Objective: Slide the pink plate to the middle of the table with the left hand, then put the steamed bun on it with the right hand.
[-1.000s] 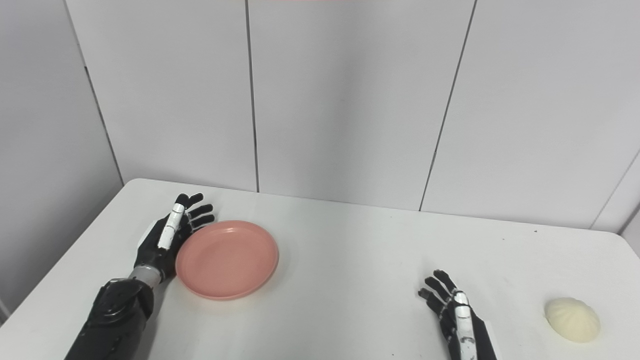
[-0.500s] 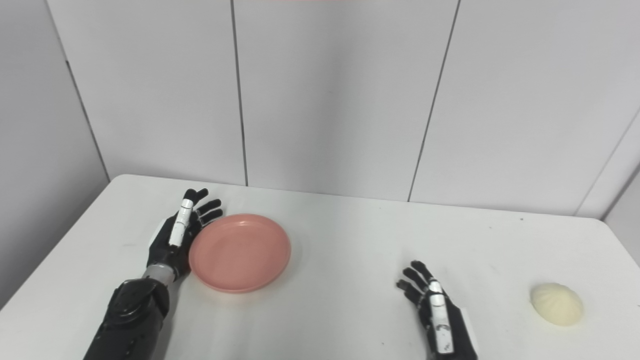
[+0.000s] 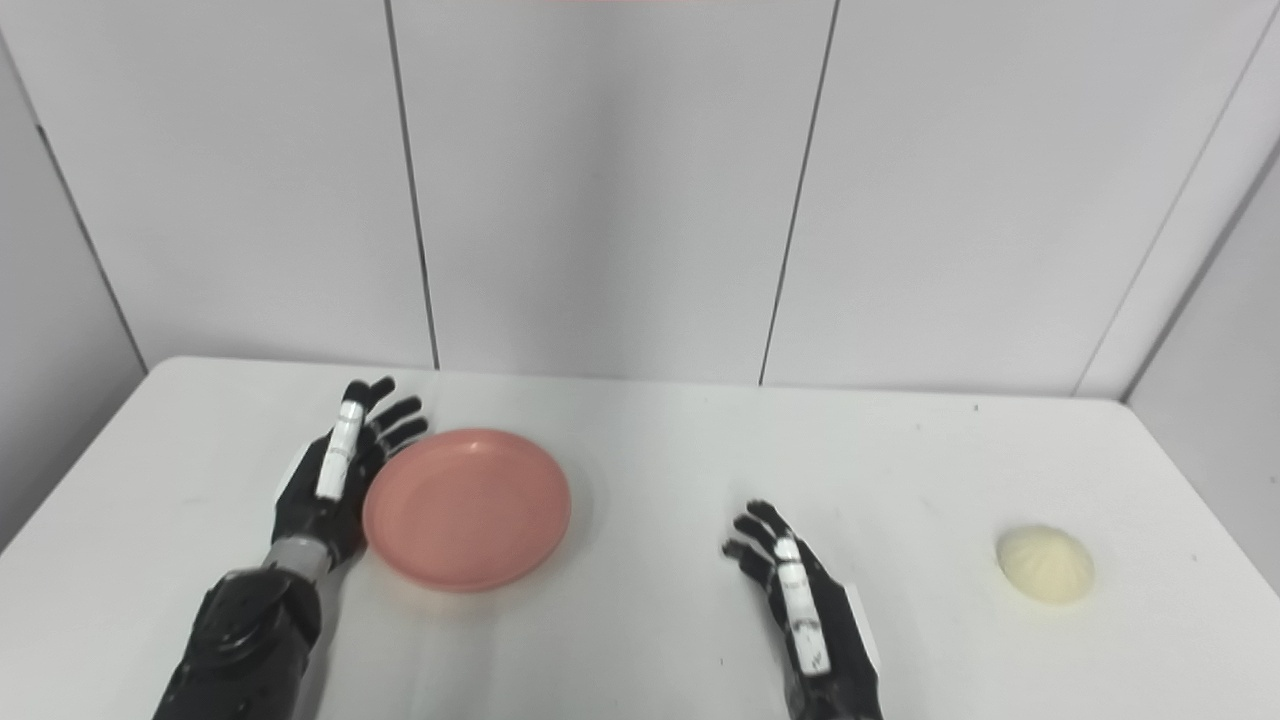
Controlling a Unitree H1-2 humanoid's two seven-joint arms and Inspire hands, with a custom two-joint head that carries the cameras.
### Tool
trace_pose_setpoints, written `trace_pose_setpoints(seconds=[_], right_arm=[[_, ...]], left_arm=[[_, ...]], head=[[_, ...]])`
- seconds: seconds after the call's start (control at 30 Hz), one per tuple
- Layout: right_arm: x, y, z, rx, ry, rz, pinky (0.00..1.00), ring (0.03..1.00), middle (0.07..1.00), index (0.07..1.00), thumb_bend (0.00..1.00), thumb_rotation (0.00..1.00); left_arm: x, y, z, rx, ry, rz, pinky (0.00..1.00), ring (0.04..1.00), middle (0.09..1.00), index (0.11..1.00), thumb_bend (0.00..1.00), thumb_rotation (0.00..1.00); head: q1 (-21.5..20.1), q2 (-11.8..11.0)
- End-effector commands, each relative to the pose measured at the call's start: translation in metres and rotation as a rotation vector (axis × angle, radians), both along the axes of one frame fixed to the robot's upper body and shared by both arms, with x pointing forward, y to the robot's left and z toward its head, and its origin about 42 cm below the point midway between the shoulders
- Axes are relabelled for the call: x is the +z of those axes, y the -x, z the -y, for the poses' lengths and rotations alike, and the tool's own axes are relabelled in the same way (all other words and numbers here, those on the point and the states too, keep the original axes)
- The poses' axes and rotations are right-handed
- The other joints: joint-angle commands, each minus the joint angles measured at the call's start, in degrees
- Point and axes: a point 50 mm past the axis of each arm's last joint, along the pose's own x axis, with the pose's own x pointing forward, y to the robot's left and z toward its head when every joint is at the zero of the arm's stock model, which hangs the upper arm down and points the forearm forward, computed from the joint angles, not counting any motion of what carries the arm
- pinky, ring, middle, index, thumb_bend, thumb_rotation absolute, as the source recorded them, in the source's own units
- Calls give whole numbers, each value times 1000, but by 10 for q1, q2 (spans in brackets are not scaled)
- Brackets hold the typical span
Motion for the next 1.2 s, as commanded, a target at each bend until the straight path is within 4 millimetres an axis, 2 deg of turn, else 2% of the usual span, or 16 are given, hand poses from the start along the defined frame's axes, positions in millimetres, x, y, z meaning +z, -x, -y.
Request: trace_pose_setpoints(seconds=[0.0,0.17,0.33,0.67,0.8,1.03,1.1,1.17], right_arm=[[13,-2,-5,0,-5,43,868,779,828,830,818,922],[13,0,-13,-8,1,40,862,772,823,830,807,931],[13,0,-20,-11,10,34,880,780,833,841,798,943],[14,-1,-26,-18,9,23,892,784,836,840,792,957],[13,0,-27,-18,3,20,894,779,831,838,786,956],[11,1,-26,-27,11,16,888,778,832,845,794,951],[10,1,-24,-37,26,26,894,777,833,876,802,948],[9,2,-21,-47,53,47,889,782,841,917,742,941]], left_arm=[[18,-6,13,-36,-9,53,825,840,852,899,786,822],[20,-5,27,-74,14,56,859,851,854,912,754,815],[21,-7,35,-87,29,62,827,845,860,995,776,797],[21,-9,54,-115,59,55,851,842,860,993,782,790],[21,-9,65,-138,63,54,848,854,866,990,734,808],[18,-12,76,-169,68,49,856,854,874,1000,721,819],[17,-13,78,-174,67,48,865,861,872,1000,720,813],[16,-11,77,-174,67,46,867,868,877,1000,730,801]], head=[[0,1],[-32,2],[-50,2],[-68,4],[-76,4],[-88,2],[-90,2],[-91,0]])
